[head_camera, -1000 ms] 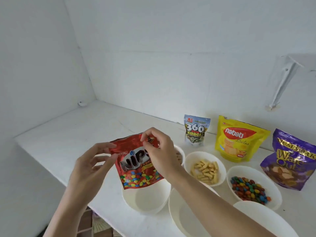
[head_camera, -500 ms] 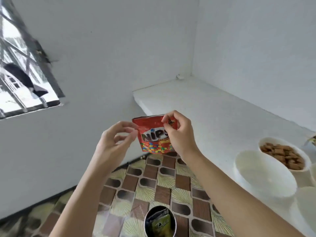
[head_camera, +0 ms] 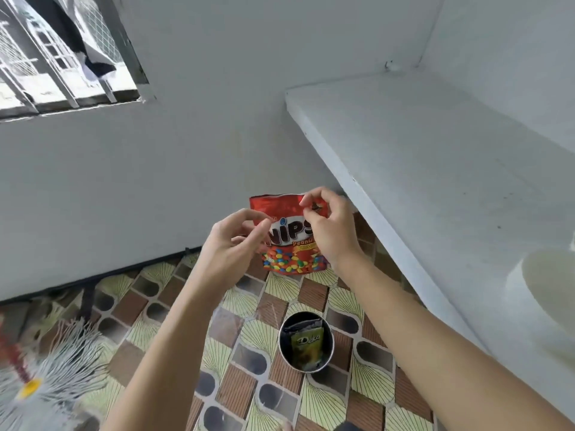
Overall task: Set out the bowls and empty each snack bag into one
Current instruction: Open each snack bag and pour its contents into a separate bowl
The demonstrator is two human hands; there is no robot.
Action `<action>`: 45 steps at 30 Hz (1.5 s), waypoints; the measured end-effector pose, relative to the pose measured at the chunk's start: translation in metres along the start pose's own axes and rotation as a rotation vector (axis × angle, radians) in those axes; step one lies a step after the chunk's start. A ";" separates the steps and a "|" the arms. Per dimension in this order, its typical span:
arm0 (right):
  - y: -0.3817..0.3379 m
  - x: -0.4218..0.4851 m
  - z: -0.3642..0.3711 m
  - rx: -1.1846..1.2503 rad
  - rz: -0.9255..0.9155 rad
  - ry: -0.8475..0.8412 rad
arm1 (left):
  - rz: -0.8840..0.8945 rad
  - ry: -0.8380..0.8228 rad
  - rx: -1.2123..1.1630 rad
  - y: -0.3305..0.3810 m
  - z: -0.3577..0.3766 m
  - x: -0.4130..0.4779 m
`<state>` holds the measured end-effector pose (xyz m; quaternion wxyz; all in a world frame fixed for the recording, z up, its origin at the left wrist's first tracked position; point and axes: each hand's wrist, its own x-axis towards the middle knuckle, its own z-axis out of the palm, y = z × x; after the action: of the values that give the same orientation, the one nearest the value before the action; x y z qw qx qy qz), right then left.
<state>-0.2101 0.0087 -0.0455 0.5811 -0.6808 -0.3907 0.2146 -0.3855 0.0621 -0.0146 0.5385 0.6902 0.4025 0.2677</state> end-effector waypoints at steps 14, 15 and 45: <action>0.347 -0.026 0.061 -0.219 0.313 -0.111 | -0.359 -0.117 0.007 -0.301 0.111 0.045; 0.375 -0.032 0.066 -0.232 0.343 -0.125 | -0.387 -0.132 0.017 -0.326 0.121 0.047; 0.155 0.031 -0.001 -0.076 0.180 -0.259 | -0.179 0.016 -0.100 -0.124 0.070 0.087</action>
<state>-0.1471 0.0292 -0.1886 0.4780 -0.7012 -0.4078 0.3370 -0.3163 0.1105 -0.1583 0.5909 0.6215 0.4530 0.2436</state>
